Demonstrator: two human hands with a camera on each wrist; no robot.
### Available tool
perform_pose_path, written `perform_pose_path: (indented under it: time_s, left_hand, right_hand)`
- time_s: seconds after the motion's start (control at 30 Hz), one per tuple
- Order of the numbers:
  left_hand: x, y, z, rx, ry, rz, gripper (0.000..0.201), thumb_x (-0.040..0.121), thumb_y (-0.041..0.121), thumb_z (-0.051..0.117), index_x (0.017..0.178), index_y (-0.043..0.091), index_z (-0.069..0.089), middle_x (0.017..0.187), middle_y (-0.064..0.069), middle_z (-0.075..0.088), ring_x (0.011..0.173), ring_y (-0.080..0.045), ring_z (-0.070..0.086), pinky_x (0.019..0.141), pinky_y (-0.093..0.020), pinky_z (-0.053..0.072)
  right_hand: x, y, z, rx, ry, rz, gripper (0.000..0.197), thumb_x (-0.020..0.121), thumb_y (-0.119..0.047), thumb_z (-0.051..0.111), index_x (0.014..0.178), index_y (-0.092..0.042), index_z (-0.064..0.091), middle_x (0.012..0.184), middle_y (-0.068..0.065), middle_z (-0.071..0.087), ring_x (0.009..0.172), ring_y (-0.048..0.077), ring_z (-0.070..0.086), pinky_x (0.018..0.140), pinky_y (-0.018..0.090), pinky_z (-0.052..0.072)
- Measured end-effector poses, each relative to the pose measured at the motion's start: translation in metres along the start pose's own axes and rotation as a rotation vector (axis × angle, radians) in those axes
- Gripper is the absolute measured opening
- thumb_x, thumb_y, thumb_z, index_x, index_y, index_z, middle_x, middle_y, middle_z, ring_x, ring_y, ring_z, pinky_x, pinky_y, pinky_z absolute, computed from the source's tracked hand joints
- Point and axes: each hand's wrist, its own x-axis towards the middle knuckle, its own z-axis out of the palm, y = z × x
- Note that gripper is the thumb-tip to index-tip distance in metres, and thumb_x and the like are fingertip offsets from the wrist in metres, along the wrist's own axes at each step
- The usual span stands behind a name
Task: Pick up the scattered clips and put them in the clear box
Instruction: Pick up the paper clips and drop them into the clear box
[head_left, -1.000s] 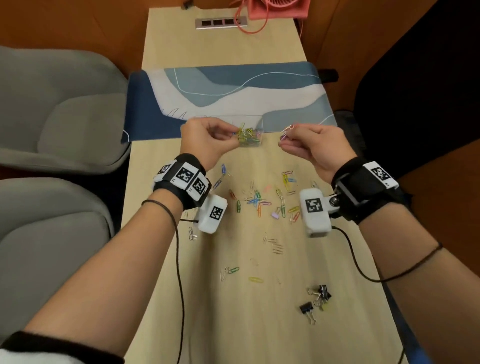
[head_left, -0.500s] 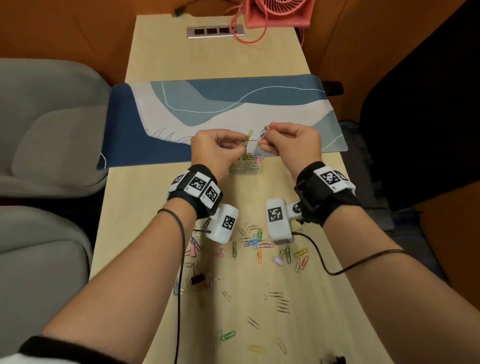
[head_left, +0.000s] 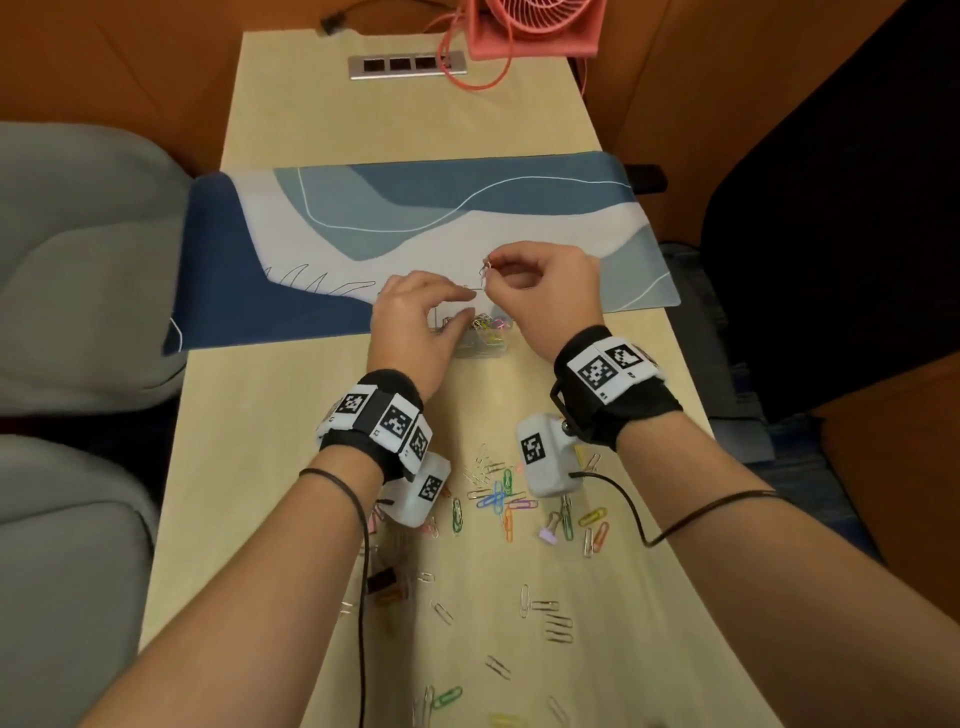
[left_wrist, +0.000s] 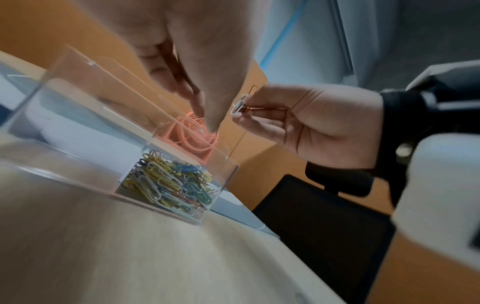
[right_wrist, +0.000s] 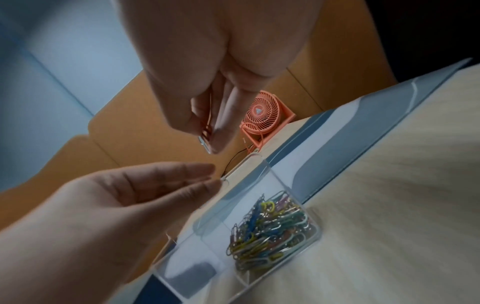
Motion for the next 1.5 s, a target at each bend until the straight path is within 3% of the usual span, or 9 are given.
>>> perform_pose_path:
  time_s: [0.1, 0.23, 0.37, 0.53, 0.7, 0.93, 1.2, 1.4, 1.5]
  left_hand:
    - [-0.011, 0.002, -0.008, -0.032, 0.084, -0.073, 0.017, 0.081, 0.014, 0.070, 0.093, 0.026, 0.074, 0.094, 0.008, 0.062, 0.088, -0.013, 0.051, 0.085, -0.019, 0.039]
    - [-0.033, -0.001, -0.023, -0.060, 0.113, -0.136, 0.024, 0.075, 0.000, 0.061, 0.086, 0.021, 0.068, 0.090, 0.005, 0.058, 0.086, -0.014, 0.048, 0.080, -0.006, 0.031]
    - [-0.064, -0.002, -0.038, -0.031, 0.045, -0.175, 0.028, 0.069, -0.003, 0.059, 0.084, 0.019, 0.065, 0.088, 0.002, 0.057, 0.082, -0.013, 0.046, 0.077, -0.018, 0.036]
    - [-0.123, 0.002, -0.056, 0.002, -0.220, -0.185, 0.033, 0.070, -0.007, 0.059, 0.079, 0.023, 0.067, 0.087, 0.007, 0.058, 0.083, -0.011, 0.050, 0.081, -0.021, 0.042]
    - [-0.203, 0.017, -0.070, 0.176, -0.566, -0.047, 0.045, 0.076, -0.008, 0.052, 0.106, 0.018, 0.073, 0.110, -0.001, 0.060, 0.107, -0.024, 0.052, 0.094, -0.035, 0.046]
    - [-0.280, 0.030, -0.077, 0.367, -0.718, -0.006, 0.059, 0.085, -0.002, 0.056, 0.142, 0.008, 0.044, 0.151, -0.016, 0.034, 0.139, -0.033, 0.031, 0.109, -0.041, 0.038]
    - [-0.324, 0.051, -0.088, 0.231, -0.668, -0.041, 0.058, 0.084, -0.007, 0.051, 0.140, 0.010, 0.048, 0.148, -0.014, 0.038, 0.140, -0.029, 0.032, 0.112, -0.039, 0.035]
    - [-0.329, 0.047, -0.105, 0.321, -0.525, -0.204, 0.071, 0.086, 0.032, 0.066, 0.148, 0.019, 0.033, 0.145, -0.009, 0.034, 0.131, -0.024, 0.035, 0.108, -0.035, 0.039]
    - [-0.329, 0.050, -0.099, 0.309, -0.572, -0.320, 0.082, 0.084, 0.033, 0.072, 0.150, 0.019, 0.027, 0.140, -0.010, 0.032, 0.126, -0.024, 0.038, 0.108, -0.034, 0.038]
  right_hand:
    - [0.002, -0.003, 0.005, -0.172, -0.062, -0.112, 0.011, 0.078, -0.015, 0.069, 0.086, -0.016, 0.076, 0.070, -0.004, 0.072, 0.065, 0.008, 0.068, 0.080, 0.019, 0.053]
    - [0.005, -0.004, 0.010, -0.540, -0.268, -0.190, 0.019, 0.084, -0.023, 0.064, 0.098, -0.019, 0.076, 0.088, -0.001, 0.074, 0.080, 0.015, 0.066, 0.083, 0.030, 0.054]
    - [-0.005, -0.007, 0.002, -0.654, -0.329, -0.147, 0.028, 0.089, -0.026, 0.060, 0.116, -0.020, 0.069, 0.110, 0.001, 0.068, 0.096, 0.020, 0.064, 0.086, 0.031, 0.051]
    - [-0.068, -0.014, -0.024, -0.609, -0.301, -0.118, 0.024, 0.084, -0.015, 0.056, 0.099, -0.020, 0.075, 0.093, 0.003, 0.074, 0.087, 0.024, 0.066, 0.083, 0.033, 0.053]
    - [-0.172, 0.004, -0.044, -0.742, -0.593, 0.124, 0.029, 0.086, -0.008, 0.052, 0.101, -0.021, 0.074, 0.103, 0.004, 0.071, 0.094, 0.023, 0.065, 0.087, 0.030, 0.052]
    - [-0.283, 0.018, -0.040, -1.000, -0.823, -0.145, 0.069, 0.080, 0.007, 0.052, 0.145, -0.011, 0.034, 0.150, 0.010, 0.030, 0.129, 0.030, 0.039, 0.094, 0.040, 0.048]
    - [-0.349, 0.009, -0.044, -0.905, -0.779, -0.047, 0.063, 0.082, 0.012, 0.044, 0.143, -0.004, 0.035, 0.143, 0.013, 0.033, 0.129, 0.029, 0.037, 0.101, 0.034, 0.044]
    - [-0.352, 0.016, -0.062, -0.896, -0.582, 0.175, 0.049, 0.088, -0.029, 0.061, 0.130, -0.010, 0.048, 0.120, 0.009, 0.046, 0.105, 0.024, 0.050, 0.086, 0.031, 0.051]
    - [-0.358, 0.014, -0.054, -0.889, -0.575, 0.255, 0.040, 0.085, -0.027, 0.067, 0.118, -0.006, 0.056, 0.116, 0.010, 0.045, 0.100, 0.023, 0.053, 0.088, 0.028, 0.050]
